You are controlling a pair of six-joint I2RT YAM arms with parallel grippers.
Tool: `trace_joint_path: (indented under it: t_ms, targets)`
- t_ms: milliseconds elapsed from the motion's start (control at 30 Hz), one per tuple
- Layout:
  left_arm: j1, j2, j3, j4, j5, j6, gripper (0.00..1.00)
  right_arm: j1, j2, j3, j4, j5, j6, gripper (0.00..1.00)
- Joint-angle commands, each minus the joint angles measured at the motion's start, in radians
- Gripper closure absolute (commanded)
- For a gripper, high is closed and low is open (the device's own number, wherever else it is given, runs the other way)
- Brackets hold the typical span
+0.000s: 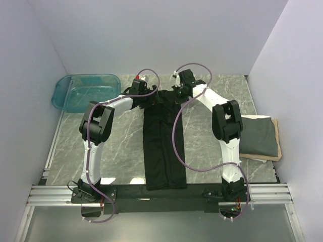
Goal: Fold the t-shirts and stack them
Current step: Fold the tshirt
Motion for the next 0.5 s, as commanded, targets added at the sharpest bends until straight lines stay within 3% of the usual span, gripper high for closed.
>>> trace_joint_path:
  t_ms: [0,400,433,467]
  targets:
    - [0.005,0.018,0.012,-0.018,0.002,0.025,0.01,-0.006,-0.070,0.004,0.072,0.077,0.019,1.00]
    - [0.008,0.021,0.017,-0.027,0.002,0.040,0.01,-0.009,0.071,0.216,-0.005,0.219,-0.054,1.00]
    - [0.008,0.021,0.018,-0.029,0.001,0.040,0.01,-0.009,0.084,0.220,-0.007,0.224,-0.058,0.99]
    - [0.008,0.021,0.018,-0.030,-0.001,0.042,0.01,-0.011,0.088,0.234,-0.017,0.226,-0.059,0.90]
